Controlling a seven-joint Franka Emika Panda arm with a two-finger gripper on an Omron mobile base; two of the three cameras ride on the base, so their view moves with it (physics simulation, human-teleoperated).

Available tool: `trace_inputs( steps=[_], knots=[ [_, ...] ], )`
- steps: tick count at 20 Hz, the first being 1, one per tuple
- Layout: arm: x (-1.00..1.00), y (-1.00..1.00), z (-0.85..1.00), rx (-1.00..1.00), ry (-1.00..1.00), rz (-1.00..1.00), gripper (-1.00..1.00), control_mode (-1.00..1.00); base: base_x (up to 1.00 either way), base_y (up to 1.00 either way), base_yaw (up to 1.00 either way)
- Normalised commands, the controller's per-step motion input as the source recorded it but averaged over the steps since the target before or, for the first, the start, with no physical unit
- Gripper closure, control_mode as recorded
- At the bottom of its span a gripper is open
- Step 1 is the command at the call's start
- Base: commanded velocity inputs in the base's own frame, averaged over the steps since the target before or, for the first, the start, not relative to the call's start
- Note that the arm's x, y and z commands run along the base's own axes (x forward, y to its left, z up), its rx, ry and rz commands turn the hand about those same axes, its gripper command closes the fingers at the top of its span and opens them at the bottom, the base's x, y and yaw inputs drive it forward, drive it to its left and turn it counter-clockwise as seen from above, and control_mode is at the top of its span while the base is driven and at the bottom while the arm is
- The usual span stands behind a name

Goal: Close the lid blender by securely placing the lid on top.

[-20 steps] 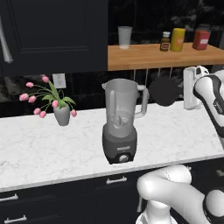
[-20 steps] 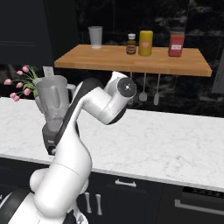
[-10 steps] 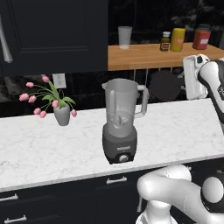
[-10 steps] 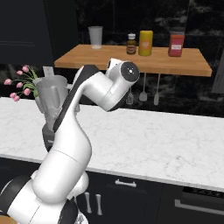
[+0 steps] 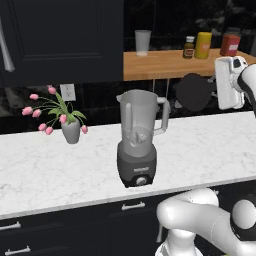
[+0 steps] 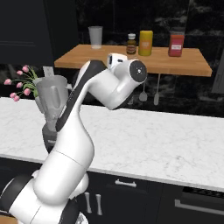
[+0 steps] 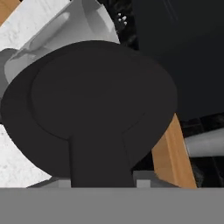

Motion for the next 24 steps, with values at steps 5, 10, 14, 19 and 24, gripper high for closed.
trace_inputs(
  steps=[5,10,14,19,24],
  knots=[
    [-0.38,0.34,0.73,0.0,0.0,0.0,1.0,-1.0,0.0,0.0,0.0],
    [-0.08,0.74,0.46,0.0,0.08,0.0,1.0,-1.0,0.0,0.0,0.0],
    [0.0,0.97,0.13,0.0,0.17,0.0,1.0,-1.0,0.0,0.0,0.0],
    [0.03,0.54,0.0,0.0,0.17,0.0,1.0,-1.0,0.0,0.0,0.0],
    [0.14,0.0,-0.03,0.0,0.21,-0.02,1.0,-1.0,0.0,0.0,0.0]
  ],
)
